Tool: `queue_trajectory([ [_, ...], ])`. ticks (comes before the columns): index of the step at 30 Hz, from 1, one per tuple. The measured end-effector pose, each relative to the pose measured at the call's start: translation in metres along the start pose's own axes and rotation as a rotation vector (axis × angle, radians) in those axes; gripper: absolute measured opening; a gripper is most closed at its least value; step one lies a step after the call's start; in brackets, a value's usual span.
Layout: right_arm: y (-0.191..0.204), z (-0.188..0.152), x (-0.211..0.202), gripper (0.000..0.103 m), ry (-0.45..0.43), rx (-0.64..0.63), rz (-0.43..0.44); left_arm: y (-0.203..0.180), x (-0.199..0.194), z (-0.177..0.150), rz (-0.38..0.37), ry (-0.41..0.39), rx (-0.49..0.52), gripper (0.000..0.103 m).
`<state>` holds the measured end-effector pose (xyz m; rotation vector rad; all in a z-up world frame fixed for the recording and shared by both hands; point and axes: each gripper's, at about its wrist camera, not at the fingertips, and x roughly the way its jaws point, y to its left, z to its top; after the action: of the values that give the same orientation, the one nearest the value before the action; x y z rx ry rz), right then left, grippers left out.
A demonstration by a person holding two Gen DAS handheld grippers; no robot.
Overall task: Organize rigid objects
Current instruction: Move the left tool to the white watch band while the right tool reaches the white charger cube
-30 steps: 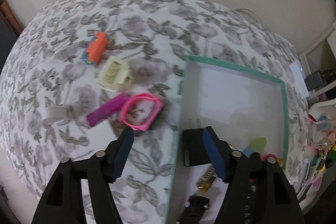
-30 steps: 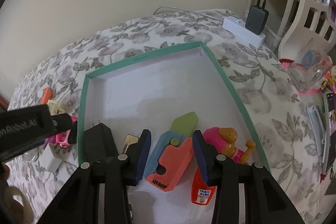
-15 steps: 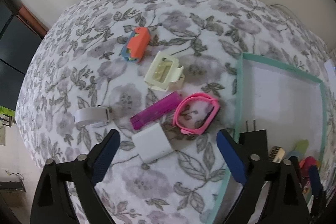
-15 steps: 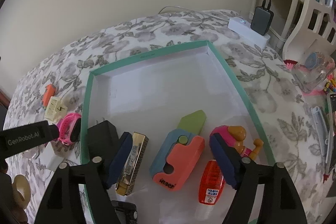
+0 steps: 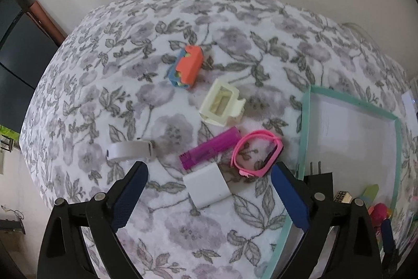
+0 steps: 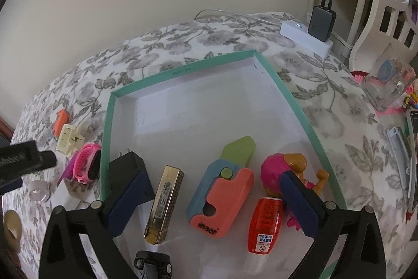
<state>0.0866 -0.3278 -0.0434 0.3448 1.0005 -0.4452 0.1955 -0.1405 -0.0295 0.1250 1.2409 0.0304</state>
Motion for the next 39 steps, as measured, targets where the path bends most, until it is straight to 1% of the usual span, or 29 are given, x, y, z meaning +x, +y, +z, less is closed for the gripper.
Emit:
queue_trajectory([
  [3,0.004,0.002,-0.005,0.103,-0.013,-0.003,0.009,0.014,-0.006,0.005,-0.021,-0.012,-0.025,0.095],
  [7,0.019,0.005,-0.017,0.103,-0.045,-0.036,0.024,0.040,-0.013,0.010,-0.024,-0.024,-0.059,0.095],
  [11,0.035,0.009,-0.025,0.103,-0.058,-0.068,0.071,0.076,-0.025,0.017,-0.017,-0.066,-0.110,0.095],
  [15,0.049,0.013,-0.032,0.103,-0.070,-0.085,0.084,0.114,-0.034,0.023,0.007,-0.096,-0.163,0.095],
  [19,0.072,0.018,-0.039,0.103,-0.081,-0.107,0.137,0.150,-0.032,0.025,0.033,-0.095,-0.236,0.095],
  [22,0.095,0.017,-0.040,0.103,-0.081,-0.153,0.158,0.166,-0.021,0.025,0.048,-0.069,-0.259,0.095],
  [26,0.129,0.011,-0.035,0.103,-0.062,-0.221,0.192,0.176,0.002,0.022,0.052,-0.007,-0.281,0.095],
  [31,0.160,0.003,-0.020,0.103,-0.005,-0.265,0.234,0.173,0.028,0.018,0.021,0.062,-0.280,0.095],
  [34,0.172,-0.004,-0.010,0.103,0.028,-0.280,0.253,0.166,0.039,0.017,0.010,0.091,-0.260,0.095],
  [36,0.176,-0.009,-0.002,0.103,0.050,-0.289,0.250,0.160,0.044,0.016,0.007,0.102,-0.244,0.095],
  [39,0.180,-0.019,0.013,0.103,0.089,-0.309,0.245,0.150,0.054,0.016,0.019,0.124,-0.217,0.095],
])
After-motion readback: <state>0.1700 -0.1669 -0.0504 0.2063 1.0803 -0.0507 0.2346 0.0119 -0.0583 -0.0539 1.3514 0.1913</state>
